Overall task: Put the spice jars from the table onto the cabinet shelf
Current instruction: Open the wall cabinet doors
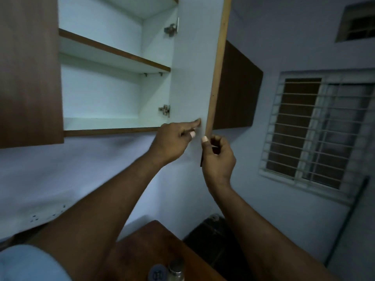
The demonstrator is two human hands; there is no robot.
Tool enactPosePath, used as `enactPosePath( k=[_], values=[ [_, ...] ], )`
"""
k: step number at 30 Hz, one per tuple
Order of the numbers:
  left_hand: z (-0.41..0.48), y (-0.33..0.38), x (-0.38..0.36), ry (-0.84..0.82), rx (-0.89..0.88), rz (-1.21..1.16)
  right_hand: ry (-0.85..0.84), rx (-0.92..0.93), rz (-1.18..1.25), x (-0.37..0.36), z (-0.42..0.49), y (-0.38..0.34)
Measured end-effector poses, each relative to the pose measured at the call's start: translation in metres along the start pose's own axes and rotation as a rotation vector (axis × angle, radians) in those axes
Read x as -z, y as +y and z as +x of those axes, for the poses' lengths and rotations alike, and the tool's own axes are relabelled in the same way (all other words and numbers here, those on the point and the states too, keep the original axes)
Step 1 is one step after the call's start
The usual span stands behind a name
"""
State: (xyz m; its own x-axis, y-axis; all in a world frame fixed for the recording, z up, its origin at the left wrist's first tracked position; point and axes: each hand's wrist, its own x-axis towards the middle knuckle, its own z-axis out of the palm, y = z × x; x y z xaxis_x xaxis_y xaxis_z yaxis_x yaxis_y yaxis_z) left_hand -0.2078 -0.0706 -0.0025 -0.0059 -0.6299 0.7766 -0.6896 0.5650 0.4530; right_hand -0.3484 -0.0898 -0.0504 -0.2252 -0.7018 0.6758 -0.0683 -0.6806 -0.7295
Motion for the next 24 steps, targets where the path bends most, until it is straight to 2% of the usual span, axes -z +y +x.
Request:
enactPosePath(
  k=[5, 13, 19, 24],
  values=[
    [0.011, -0.005, -0.046, -0.127, -0.047, 0.151, 0.095, 0.090, -0.120, 0.035, 0.024, 0.029],
    [0.039, 0.012, -0.132, -0.125, -0.107, 0.420, 0.230, 0.132, -0.270, 0.082, 0.084, 0.069],
    [0.058, 0.018, -0.186, -0.192, -0.094, 0.536, 0.180, 0.130, -0.416, 0.109, 0.123, 0.099],
    [0.071, 0.015, -0.216, -0.255, -0.060, 0.602, 0.058, 0.054, -0.461, 0.125, 0.154, 0.117]
  ],
)
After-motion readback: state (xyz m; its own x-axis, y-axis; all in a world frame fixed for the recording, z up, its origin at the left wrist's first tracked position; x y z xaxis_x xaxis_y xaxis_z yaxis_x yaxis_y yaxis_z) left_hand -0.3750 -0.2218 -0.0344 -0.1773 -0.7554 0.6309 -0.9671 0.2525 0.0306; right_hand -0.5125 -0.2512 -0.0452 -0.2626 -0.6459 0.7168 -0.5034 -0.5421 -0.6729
